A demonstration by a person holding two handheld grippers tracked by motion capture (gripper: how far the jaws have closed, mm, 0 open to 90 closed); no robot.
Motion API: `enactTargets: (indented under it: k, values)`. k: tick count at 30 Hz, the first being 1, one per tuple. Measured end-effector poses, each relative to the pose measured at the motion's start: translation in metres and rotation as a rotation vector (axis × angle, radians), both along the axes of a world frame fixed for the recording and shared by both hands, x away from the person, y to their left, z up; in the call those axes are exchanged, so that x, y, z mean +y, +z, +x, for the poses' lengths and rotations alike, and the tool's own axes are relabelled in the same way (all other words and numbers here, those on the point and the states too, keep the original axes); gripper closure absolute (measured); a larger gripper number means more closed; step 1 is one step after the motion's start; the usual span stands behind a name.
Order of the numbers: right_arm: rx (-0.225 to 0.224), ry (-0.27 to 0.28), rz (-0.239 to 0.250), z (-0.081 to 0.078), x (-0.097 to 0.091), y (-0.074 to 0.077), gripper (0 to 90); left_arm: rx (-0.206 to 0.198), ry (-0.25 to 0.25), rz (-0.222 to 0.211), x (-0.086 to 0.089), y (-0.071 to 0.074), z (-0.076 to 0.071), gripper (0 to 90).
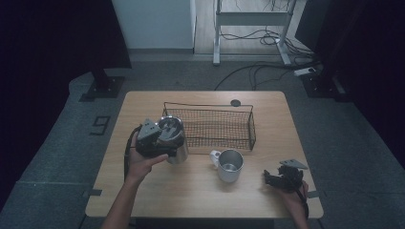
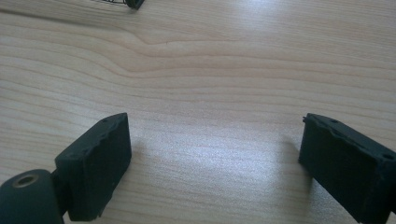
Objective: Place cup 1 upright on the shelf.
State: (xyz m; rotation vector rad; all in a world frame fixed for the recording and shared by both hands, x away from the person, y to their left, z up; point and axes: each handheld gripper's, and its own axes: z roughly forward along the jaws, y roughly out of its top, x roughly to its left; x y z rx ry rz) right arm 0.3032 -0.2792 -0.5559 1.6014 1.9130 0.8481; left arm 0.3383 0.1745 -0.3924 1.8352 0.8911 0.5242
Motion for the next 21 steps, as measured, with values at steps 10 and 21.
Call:
enactTargets:
  k: [10, 21]
  values:
    - [-0.001, -0.002, 0.000, 0.000, 0.000, 0.000, 9.1, -0.009, -0.007, -0.012, 0.000, 0.012, 0.002, 3.8]
    - [-0.001, -0.002, 0.001, 0.000, 0.000, 0.000, 9.1, -0.020, -0.009, -0.008, -0.003, 0.021, 0.007, 3.8]
